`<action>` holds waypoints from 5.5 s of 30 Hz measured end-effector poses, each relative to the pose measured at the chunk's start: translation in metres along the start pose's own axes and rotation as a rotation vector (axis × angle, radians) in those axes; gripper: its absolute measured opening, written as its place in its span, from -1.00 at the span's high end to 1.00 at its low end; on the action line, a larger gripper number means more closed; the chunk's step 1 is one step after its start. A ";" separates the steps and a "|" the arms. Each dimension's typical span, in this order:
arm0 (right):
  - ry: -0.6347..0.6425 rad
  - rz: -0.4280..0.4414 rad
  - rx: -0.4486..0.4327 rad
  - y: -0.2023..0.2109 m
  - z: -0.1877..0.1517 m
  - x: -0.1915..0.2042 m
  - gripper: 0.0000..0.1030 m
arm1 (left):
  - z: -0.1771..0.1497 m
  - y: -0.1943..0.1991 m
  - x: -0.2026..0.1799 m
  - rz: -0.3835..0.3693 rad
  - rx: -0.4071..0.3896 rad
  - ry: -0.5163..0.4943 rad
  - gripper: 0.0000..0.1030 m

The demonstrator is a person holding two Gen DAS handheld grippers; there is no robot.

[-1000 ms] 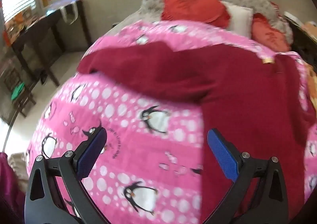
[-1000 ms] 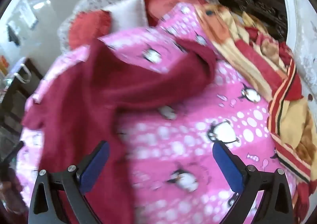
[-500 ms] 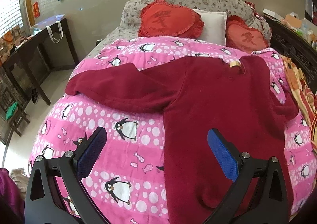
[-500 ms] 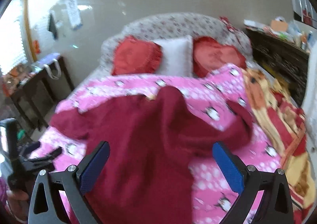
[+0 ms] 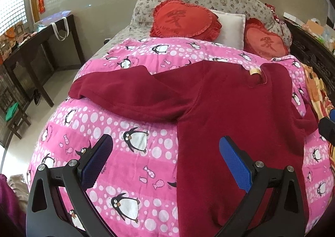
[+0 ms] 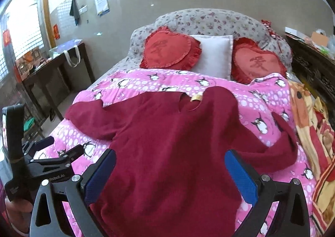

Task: Fold small clothes

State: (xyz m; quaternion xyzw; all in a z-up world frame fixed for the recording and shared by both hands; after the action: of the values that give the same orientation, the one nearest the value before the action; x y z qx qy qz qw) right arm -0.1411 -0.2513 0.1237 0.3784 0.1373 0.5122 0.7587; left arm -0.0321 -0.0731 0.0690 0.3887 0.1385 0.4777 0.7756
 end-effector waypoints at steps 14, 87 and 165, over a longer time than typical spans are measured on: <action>-0.038 0.002 0.027 -0.040 -0.003 0.012 -1.00 | 0.004 -0.019 0.012 0.004 0.019 0.016 -0.98; -0.038 -0.006 0.211 -0.135 -0.020 0.040 -1.00 | -0.012 -0.091 0.053 0.041 0.138 0.084 -0.98; -0.350 0.034 0.097 -0.090 0.029 -0.082 -1.00 | 0.061 -0.063 -0.074 -0.426 -0.025 -0.133 -0.18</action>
State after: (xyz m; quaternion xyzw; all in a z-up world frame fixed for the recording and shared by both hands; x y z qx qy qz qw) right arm -0.0994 -0.3531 0.0639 0.5003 0.0212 0.4438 0.7431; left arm 0.0064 -0.1793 0.0509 0.3716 0.1599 0.2779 0.8713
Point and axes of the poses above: each gripper's, at about its wrist camera, not at the fingertips, and y roughly against the way its jaws point, x to its left, z to its top, the point moved 8 cm from there along -y, roughly the way its jaws point, and after that the axes turned 12 degrees about -y, right-handed, at the moved point
